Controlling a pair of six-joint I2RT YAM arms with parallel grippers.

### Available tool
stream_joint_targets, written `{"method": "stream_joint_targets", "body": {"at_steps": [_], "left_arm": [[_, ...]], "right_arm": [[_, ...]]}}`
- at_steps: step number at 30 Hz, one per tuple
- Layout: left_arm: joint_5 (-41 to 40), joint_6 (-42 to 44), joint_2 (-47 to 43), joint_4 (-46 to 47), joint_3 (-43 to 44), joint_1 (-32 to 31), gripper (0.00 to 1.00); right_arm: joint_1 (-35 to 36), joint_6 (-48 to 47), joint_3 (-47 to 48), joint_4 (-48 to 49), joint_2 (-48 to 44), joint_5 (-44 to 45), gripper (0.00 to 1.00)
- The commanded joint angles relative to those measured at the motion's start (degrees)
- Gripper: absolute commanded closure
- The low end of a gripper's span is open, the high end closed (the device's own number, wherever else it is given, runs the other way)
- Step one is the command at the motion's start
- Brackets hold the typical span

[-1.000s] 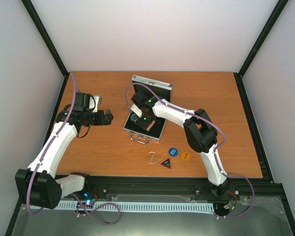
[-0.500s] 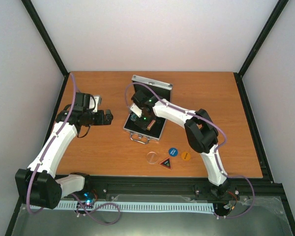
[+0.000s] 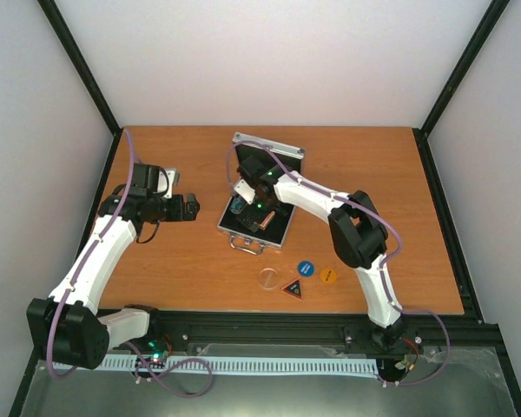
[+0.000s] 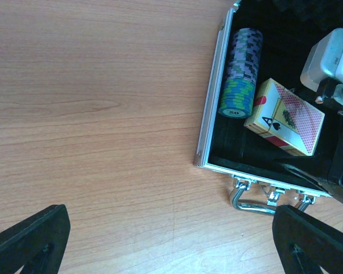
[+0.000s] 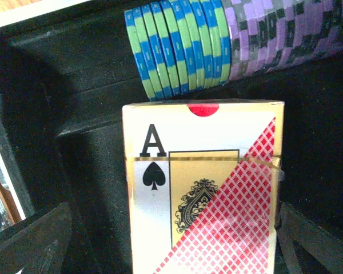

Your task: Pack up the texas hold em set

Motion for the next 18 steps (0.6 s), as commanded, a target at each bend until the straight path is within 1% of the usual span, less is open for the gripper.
{"method": "stream_joint_targets", "body": {"at_steps": [1,8,18], "left_arm": [[0.07,0.19,-0.04,-0.76,2.16,0.3,0.0],[0.28,0.14,0.84,-1.13,2.98,0.28,0.0],[-0.16,0.41,1.4,-2.01,4.0,0.29,0.0]], "right_arm": [[-0.9,1.72,1.81,-1.58,-1.2,-1.99,0.0],[-1.22,1.56,2.72,-1.19,0.17,0.77,0.0],[-2.8,1.67,3.97,-1.1,3.11,-2.23,0.0]]}}
